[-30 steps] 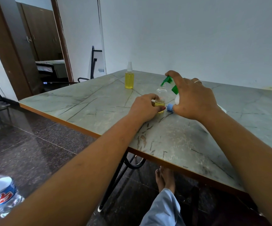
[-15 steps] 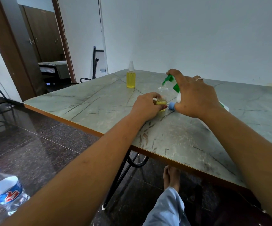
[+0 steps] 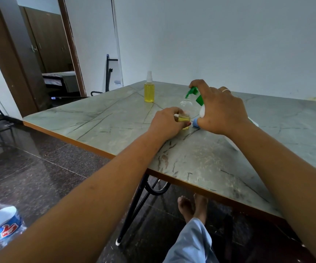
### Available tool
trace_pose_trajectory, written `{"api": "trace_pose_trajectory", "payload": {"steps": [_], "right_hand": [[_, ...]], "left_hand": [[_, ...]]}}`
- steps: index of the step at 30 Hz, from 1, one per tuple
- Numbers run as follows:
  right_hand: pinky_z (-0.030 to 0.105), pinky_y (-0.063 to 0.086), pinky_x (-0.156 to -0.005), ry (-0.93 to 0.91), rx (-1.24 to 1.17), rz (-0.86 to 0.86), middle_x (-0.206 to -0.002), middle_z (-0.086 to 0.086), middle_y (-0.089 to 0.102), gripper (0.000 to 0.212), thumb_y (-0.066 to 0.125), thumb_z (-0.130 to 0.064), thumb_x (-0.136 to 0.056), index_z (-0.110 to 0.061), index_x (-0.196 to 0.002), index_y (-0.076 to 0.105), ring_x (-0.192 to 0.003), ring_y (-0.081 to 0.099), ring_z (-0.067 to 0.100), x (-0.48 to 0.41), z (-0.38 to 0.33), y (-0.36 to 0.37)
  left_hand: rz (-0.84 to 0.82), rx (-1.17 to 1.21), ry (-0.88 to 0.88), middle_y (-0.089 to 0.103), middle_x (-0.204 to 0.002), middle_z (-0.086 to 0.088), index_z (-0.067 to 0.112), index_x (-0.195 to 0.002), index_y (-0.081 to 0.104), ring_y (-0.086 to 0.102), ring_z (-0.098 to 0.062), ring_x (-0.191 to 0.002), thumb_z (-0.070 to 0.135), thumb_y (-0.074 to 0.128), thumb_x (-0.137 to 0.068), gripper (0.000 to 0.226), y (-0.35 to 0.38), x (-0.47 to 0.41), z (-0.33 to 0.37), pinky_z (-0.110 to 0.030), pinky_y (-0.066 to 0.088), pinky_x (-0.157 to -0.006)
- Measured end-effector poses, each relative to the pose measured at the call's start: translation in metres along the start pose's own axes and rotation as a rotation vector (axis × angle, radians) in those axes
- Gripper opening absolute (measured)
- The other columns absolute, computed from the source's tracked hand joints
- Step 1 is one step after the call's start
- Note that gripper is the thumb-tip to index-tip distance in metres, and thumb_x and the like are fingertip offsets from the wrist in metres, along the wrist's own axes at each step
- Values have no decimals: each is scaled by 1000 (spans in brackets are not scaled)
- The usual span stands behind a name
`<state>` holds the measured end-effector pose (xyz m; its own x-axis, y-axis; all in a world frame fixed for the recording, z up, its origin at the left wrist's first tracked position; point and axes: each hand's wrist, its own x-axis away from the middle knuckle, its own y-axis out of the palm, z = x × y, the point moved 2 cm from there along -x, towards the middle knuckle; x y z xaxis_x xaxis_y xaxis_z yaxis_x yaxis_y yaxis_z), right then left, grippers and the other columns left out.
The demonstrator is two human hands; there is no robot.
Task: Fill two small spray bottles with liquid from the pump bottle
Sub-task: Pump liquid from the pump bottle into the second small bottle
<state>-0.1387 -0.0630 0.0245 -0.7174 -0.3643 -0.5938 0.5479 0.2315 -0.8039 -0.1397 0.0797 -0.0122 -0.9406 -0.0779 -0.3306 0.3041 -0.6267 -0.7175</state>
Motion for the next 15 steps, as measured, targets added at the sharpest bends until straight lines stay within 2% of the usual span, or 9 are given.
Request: {"api": "trace_pose_trajectory", "payload": {"steps": [8, 15], "right_hand": [[40, 50, -73, -10, -9, -12, -123, 6, 56, 100, 74, -31, -70, -42, -143, 7, -109, 52, 32, 0, 3, 1], [35, 46, -68, 1, -28, -3, -116, 5, 58, 90, 74, -31, -69, -39, -138, 17, -102, 53, 30, -1, 5, 2]], "left_hand": [[11, 6, 0, 63, -122, -4, 20, -124, 56, 58, -18, -108, 40, 68, -81, 48, 3, -5, -4, -22, 38, -83], [9, 10, 6, 62, -122, -5, 20, -124, 56, 58, -18, -108, 39, 68, -82, 48, 2, -4, -2, -22, 39, -83]]}}
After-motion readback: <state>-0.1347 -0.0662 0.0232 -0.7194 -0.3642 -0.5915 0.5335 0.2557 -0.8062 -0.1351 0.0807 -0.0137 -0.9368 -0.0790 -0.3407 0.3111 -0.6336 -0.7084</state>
